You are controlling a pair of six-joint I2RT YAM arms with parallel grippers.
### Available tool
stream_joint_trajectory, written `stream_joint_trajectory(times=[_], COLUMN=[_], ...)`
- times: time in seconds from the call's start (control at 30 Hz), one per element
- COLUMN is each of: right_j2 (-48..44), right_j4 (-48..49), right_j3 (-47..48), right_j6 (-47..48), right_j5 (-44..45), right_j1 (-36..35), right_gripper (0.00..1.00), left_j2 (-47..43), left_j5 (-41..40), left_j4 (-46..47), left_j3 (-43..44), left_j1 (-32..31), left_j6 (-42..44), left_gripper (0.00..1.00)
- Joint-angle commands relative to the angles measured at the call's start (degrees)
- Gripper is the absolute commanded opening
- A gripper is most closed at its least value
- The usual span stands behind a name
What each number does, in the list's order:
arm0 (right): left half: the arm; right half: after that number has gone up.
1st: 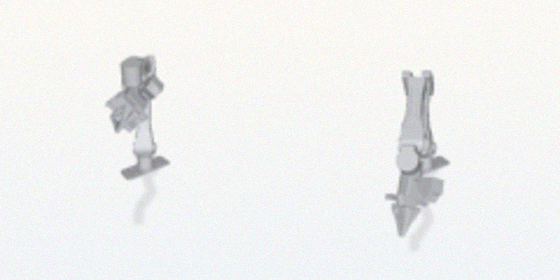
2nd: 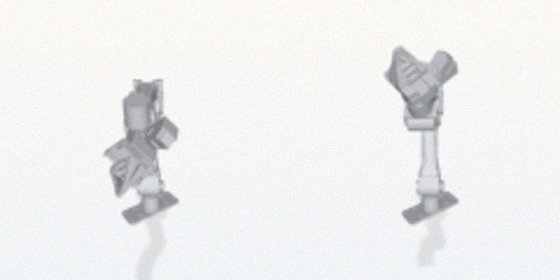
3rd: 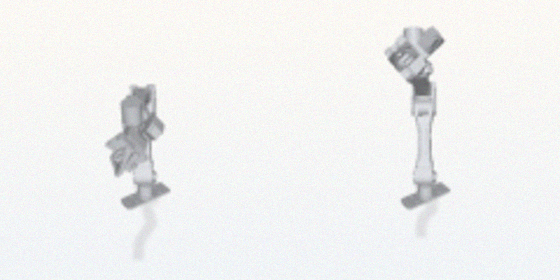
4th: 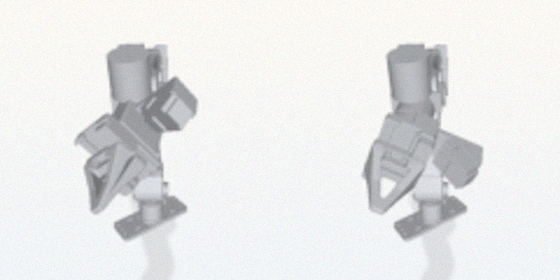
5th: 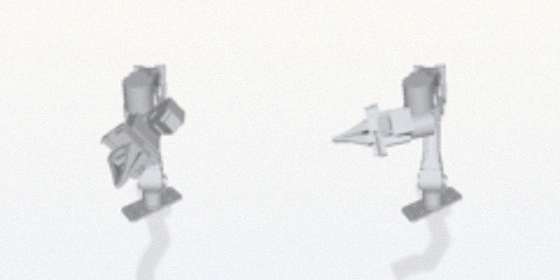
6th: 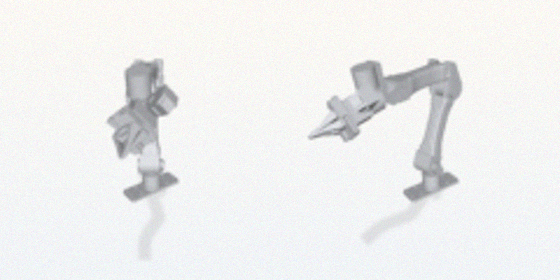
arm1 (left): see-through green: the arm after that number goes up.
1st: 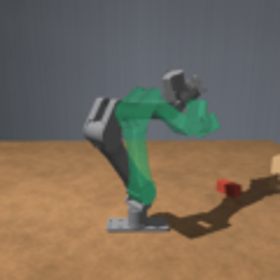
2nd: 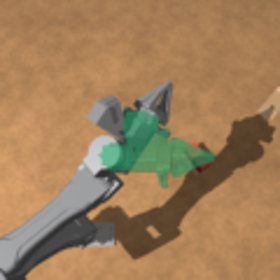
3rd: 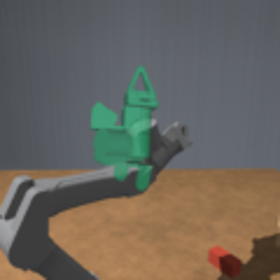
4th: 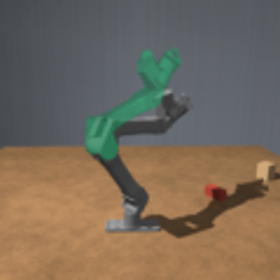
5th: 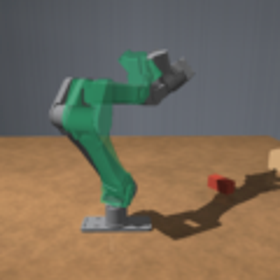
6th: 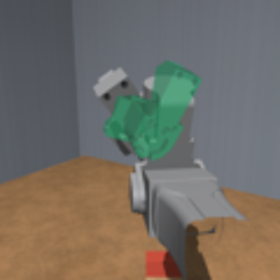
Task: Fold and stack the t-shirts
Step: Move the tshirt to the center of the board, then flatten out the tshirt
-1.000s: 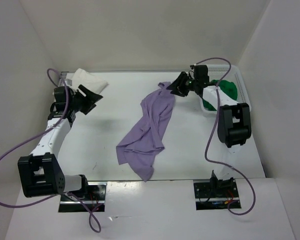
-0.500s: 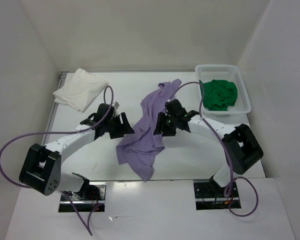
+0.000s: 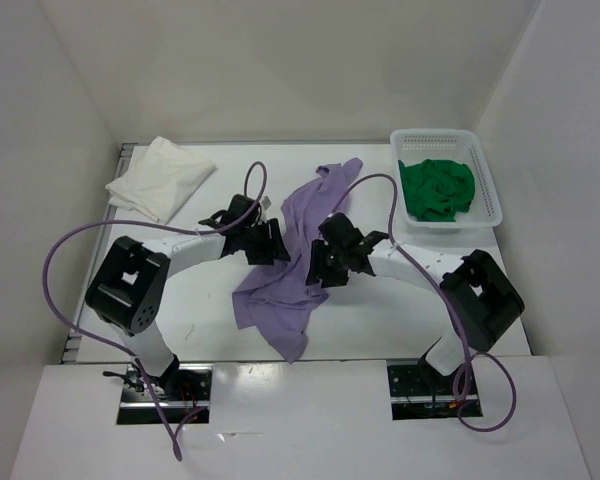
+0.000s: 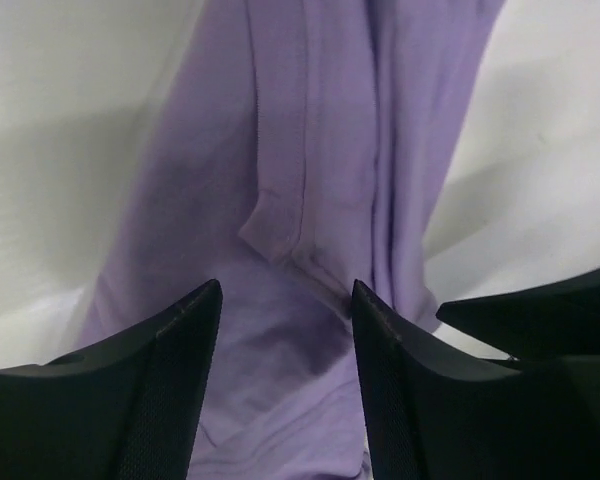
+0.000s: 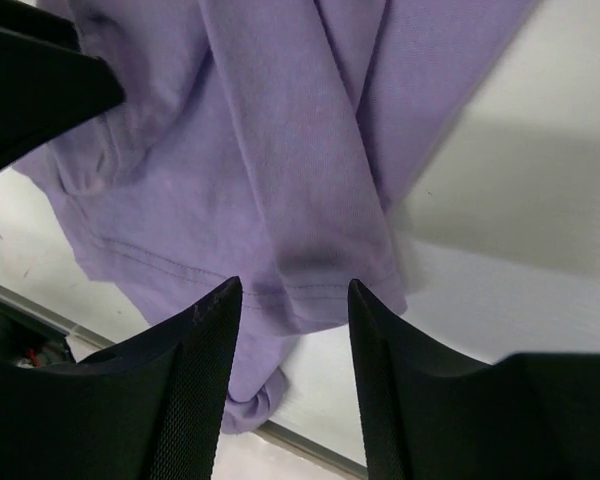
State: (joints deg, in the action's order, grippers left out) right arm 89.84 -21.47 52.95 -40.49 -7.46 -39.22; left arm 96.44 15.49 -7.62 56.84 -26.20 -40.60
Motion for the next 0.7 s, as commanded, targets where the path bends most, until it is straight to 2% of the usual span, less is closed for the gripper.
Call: stream_joint_trajectory(times=[0.0,0.03,0.13,0.17,0.23,0.27,0.3,0.33,0.37,0.4,0.53,0.67], right_j2=[2.26,2.79,3.84,3.85,3.85,3.85,3.85,3.85,3.15,1.49,-2.90,-8.36], right_j4=[1.61,1.61,1.61,1.61,1.61,1.61,1.61,1.00,0.47,0.47,-2.51,-5.50], right_j3=[2.50,3.03,3.57,3.57,3.57,3.57,3.57,3.57,3.57,3.57,4.09,5.32], right_j6=[-0.64,-0.64,-0.12,-0.12,-0.12,-0.12,-0.12,-0.72,-0.73,-1.25,-1.26,-1.26], right_j5=[2.28,2.80,2.81,3.33,3.33,3.33,4.55,5.17,5.79,5.79,7.72,7.11], right_j1=[-0.68,-0.68,-0.68,-0.68,-0.68,-0.68,-0.68,-0.68,-0.68,-0.68,-0.68,2.39], right_gripper=[0.52,0.47,0.39,0.33,0.24,0.15,0.11,0.04,0.02,0.01,0.00,0.00], left_j2=[2.86,4.35,5.51,5.51,6.04,6.04,6.04,6.04,6.04,6.04,2.71,-1.43], left_j5=[3.05,3.93,5.60,5.61,5.61,5.61,5.61,5.61,5.61,5.61,6.13,6.66], left_j4=[1.03,1.55,2.86,2.87,2.87,2.87,3.48,3.49,3.49,3.49,4.01,2.35], left_j3=[3.62,4.59,5.65,5.65,5.65,6.26,6.27,6.27,6.27,6.27,5.65,6.17], left_j1=[-0.35,-0.35,-0.35,-0.35,-0.35,-0.35,-0.35,-0.35,-0.35,-0.35,2.02,8.59], left_j6=[2.02,2.02,1.49,1.49,0.97,0.96,0.96,0.96,0.35,-0.26,-2.37,-1.24], left_gripper=[0.62,0.59,0.55,0.53,0.44,0.40,0.31,0.27,0.24,0.15,0.02,0.00])
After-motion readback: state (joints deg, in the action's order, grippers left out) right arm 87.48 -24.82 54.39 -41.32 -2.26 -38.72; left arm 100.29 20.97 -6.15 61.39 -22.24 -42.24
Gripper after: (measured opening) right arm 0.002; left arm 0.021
